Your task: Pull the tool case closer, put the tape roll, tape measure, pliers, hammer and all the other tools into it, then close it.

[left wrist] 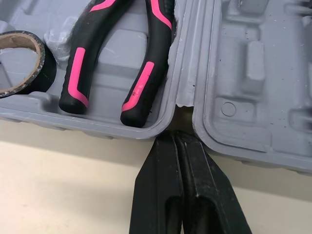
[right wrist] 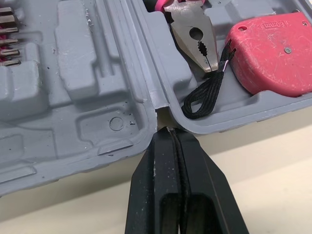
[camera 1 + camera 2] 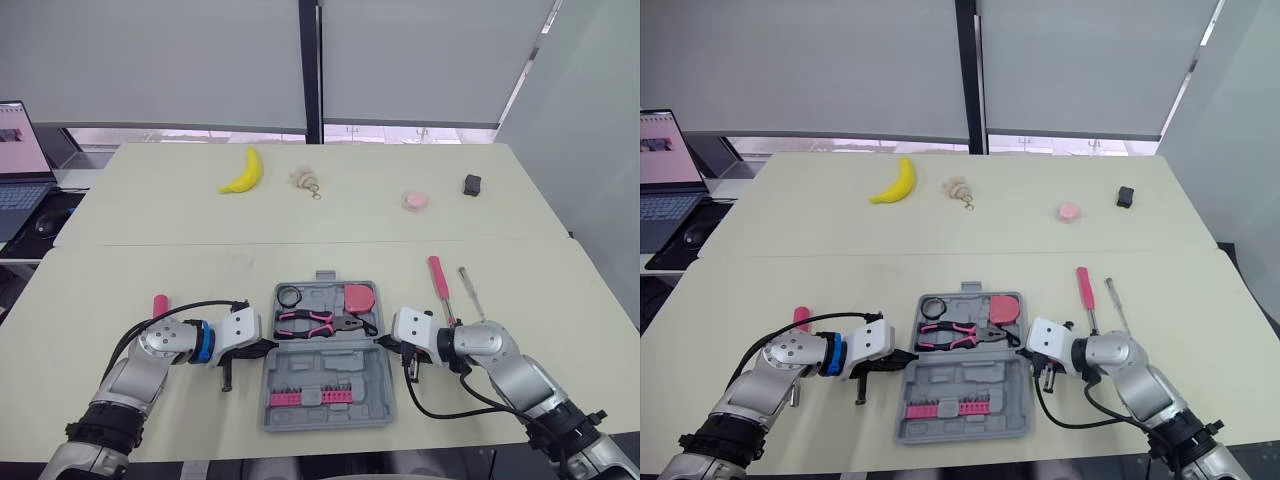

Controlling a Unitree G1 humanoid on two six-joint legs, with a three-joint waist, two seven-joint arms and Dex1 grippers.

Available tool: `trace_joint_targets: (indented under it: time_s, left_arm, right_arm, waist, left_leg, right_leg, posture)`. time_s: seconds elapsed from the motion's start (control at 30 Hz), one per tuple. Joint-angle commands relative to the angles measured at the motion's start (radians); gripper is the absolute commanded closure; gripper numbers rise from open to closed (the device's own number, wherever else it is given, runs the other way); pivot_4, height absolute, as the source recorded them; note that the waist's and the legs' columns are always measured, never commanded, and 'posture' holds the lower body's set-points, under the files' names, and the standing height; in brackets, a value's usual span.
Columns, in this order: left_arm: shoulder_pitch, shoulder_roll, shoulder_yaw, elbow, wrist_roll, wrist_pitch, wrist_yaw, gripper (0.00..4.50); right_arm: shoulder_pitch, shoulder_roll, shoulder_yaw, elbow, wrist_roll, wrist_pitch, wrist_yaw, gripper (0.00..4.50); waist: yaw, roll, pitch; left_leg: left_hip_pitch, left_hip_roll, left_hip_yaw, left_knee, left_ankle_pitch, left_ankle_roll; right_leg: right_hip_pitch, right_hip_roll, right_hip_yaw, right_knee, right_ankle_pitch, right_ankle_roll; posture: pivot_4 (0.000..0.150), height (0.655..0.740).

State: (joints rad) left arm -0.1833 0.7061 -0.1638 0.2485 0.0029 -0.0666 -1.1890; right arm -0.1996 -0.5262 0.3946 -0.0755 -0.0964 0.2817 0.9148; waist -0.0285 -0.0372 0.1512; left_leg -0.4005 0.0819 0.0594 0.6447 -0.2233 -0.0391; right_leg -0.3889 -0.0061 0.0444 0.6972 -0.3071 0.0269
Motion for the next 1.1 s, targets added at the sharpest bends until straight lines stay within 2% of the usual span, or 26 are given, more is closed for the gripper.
trace_joint_targets:
  time_s: [0.03, 0.33, 1.1]
  left_arm:
    - [-0.028, -0.025, -0.022, -0.014, -0.006, -0.031, 0.011, 4.44]
    - [-0.038, -0.02, -0.019, 0.023, 0.014, -0.058, 0.023, 4.44]
    - [0.035, 0.026, -0.002, -0.046, -0.013, -0.036, 0.001, 4.44]
  right_arm:
    - [-0.026, 0.038, 0.027, -0.037, 0.021, -0.023, 0.01, 4.5]
    - [-0.032, 0.034, 0.036, -0.044, 0.022, 0.0, 0.026, 4.5]
    - [-0.018, 0.024, 0.056, -0.073, 0.022, 0.037, 0.051, 4.5]
  waist:
    - [0.0, 0.0, 0.0]
    - [0.0, 0.0, 0.0]
    - [-0.003, 0.0, 0.0]
  left_leg:
    - [0.0, 0.0, 0.0, 0.0, 0.0, 0.0]
    - [0.0, 0.0, 0.0, 0.0, 0.0, 0.0]
    - [0.0, 0.002, 0.0, -0.005, 0.0, 0.0]
  right_leg:
    - [0.0, 0.0, 0.0, 0.0, 0.0, 0.0]
    - [0.0, 0.0, 0.0, 0.0, 0.0, 0.0]
    - [-0.001, 0.001, -0.001, -0.001, -0.003, -0.004]
  posture:
    - [0.15, 0.74]
    - [0.15, 0.74]
    - [0.15, 0.74]
